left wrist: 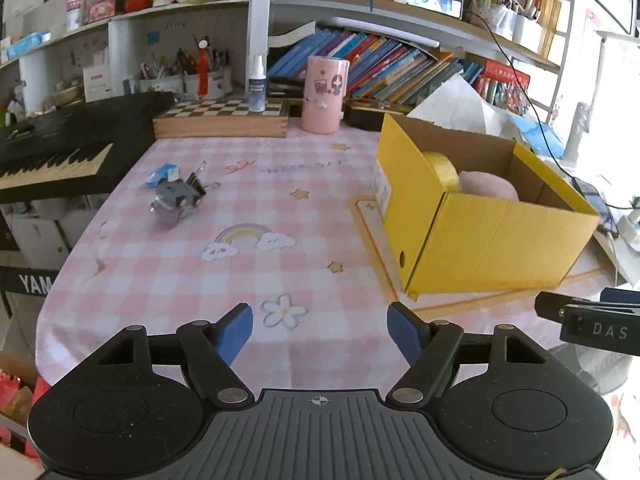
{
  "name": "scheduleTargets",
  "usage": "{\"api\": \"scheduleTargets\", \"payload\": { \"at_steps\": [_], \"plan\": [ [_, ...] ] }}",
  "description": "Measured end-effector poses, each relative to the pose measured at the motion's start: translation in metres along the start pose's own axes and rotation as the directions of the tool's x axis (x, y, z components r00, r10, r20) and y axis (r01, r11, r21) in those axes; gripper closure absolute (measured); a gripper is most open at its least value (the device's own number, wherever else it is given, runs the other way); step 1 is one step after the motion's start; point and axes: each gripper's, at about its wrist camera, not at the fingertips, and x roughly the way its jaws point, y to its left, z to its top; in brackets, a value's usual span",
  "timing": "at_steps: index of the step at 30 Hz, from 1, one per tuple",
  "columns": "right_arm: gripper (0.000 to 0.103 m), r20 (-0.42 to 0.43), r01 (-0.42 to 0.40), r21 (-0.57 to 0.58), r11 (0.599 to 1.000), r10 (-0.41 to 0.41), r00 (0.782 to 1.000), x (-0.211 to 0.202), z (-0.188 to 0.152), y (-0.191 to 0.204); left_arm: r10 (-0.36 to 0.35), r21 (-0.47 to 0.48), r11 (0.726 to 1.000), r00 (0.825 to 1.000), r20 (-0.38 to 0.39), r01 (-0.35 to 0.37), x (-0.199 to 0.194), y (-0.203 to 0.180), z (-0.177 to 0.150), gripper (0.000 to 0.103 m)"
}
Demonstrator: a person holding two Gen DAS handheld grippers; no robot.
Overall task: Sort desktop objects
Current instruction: 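Withdraw both tools from the box back over the table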
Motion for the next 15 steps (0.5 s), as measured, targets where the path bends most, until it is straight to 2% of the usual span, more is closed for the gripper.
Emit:
{"api": "scheduleTargets", "payload": {
  "at_steps": [11,15],
  "plan": [
    [0.013,-0.074,-0.065,0.018,0.998,0.066,0.995,-0.013,-0.030,0.029,-0.002,0.029,1.000,0.999,-0.046,0.004,-0.017,0.021,-0.022,0.027],
    [0.018,-0.105,-0.102,0.037,0.994,0.106,0.989,-0.014,-0.037,0.038,0.014,0.034,0.999,0.998,-0.054,-0.013,-0.024,0.030,-0.028,0.027]
  ]
}}
